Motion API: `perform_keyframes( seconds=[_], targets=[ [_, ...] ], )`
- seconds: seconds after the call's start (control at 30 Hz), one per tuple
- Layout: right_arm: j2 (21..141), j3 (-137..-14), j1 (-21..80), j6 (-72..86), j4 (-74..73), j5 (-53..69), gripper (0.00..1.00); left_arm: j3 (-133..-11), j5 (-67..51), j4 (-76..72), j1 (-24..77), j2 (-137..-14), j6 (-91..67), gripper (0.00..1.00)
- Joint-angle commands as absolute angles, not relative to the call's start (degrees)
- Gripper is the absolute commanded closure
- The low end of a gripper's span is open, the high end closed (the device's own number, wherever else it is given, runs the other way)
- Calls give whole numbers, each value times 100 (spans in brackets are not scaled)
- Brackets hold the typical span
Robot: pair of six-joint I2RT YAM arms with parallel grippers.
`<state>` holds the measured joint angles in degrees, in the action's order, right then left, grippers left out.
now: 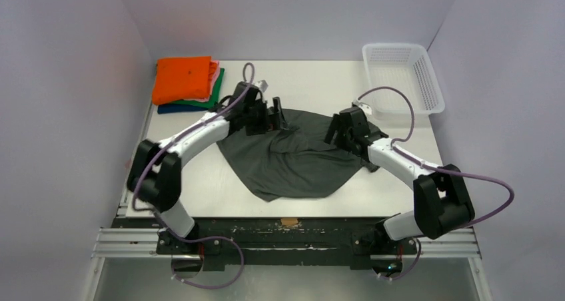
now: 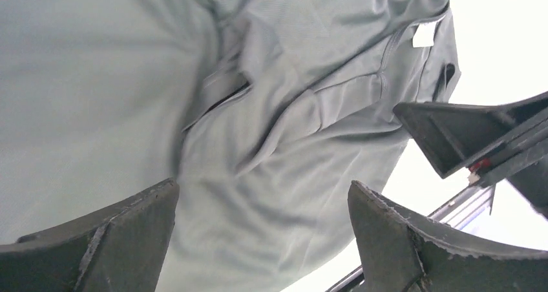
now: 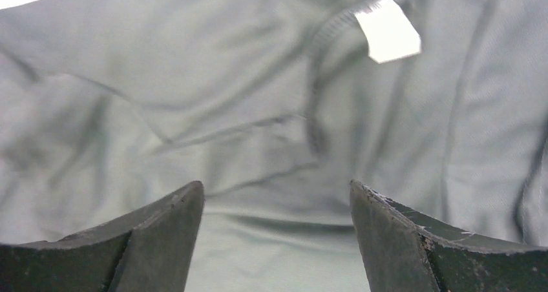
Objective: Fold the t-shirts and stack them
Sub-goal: Flatten out the tshirt
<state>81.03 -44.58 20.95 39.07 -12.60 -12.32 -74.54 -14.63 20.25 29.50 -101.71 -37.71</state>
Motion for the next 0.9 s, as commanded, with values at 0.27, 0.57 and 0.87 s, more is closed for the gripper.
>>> perform_keyframes(
  seconds=[0.27,0.57,0.87],
  targets=[
    [10603,-7940,4537,2856,-1960,-1993,30,-5174,-335,2154,673,-8479,-4200,1],
    [11961,-9054,4922,2767,-2369,-2027,41,-5417,-819,1898,239,-9313,-4172,22],
    [11920,-8873,4926,2839,-2484,-2473,54,-5777,-888,2085,240,-9577,-4192,29]
  ],
)
